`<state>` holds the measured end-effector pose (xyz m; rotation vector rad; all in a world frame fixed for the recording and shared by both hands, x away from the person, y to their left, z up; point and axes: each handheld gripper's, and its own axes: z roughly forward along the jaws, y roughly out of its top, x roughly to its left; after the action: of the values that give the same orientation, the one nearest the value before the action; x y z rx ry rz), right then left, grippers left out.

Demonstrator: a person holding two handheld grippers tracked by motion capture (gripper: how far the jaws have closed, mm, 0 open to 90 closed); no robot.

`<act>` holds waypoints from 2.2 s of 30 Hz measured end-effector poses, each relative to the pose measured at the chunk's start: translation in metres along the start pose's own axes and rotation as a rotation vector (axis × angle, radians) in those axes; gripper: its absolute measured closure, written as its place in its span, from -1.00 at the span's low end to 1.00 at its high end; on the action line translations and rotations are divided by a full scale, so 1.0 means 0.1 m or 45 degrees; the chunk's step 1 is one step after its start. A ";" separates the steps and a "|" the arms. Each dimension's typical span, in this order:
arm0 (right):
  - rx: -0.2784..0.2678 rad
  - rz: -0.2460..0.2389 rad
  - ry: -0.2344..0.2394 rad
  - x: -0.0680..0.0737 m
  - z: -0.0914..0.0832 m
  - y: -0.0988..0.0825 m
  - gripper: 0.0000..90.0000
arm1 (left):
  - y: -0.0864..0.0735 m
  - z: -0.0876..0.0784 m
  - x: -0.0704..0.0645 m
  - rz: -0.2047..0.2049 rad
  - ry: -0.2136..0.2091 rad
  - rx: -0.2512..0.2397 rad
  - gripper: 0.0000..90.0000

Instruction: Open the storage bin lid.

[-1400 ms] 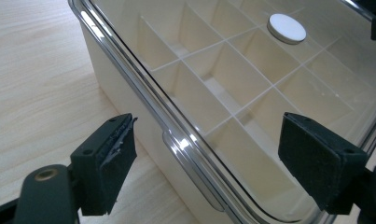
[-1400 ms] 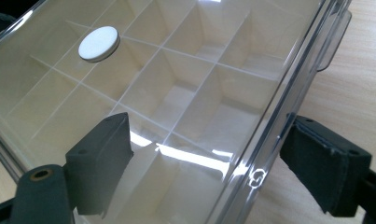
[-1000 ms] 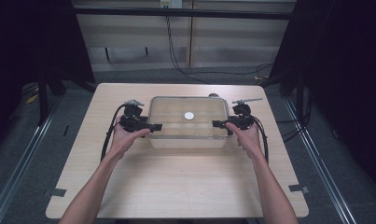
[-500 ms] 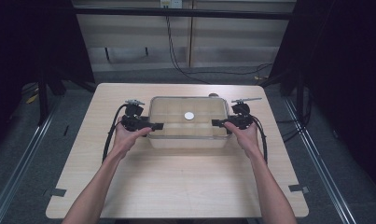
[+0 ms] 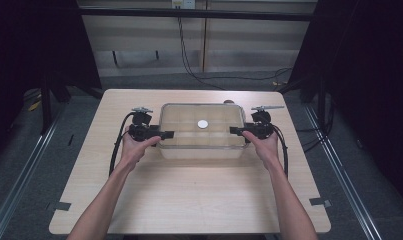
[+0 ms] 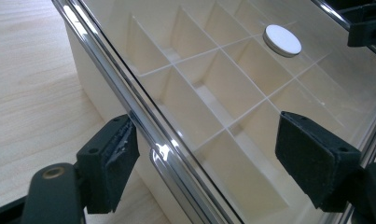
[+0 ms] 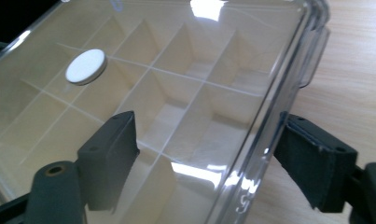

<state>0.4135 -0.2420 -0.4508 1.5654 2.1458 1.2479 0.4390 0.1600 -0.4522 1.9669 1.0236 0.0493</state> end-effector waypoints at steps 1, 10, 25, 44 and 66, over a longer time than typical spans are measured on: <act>0.002 0.002 0.014 0.00 0.00 0.00 -0.53 | 0.00 0.00 0.00 -0.001 0.004 0.003 -0.52; -0.023 0.030 0.023 -0.01 0.01 -0.02 -0.49 | 0.01 -0.05 -0.02 0.034 0.017 -0.022 -0.45; -0.104 0.066 0.062 -0.05 -0.11 -0.02 -0.26 | 0.03 -0.13 -0.06 0.070 -0.018 -0.097 -0.11; -0.240 0.084 0.118 -0.02 -0.37 -0.07 0.28 | 0.00 -0.29 -0.11 0.077 -0.044 -0.152 0.21; -0.307 0.081 0.148 0.05 -0.59 -0.18 0.49 | -0.03 -0.46 -0.23 0.122 -0.035 -0.222 0.45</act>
<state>0.3637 -0.2690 -0.4259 1.5035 1.9356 1.5871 0.4037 0.1772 -0.4188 1.8515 0.8764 0.1589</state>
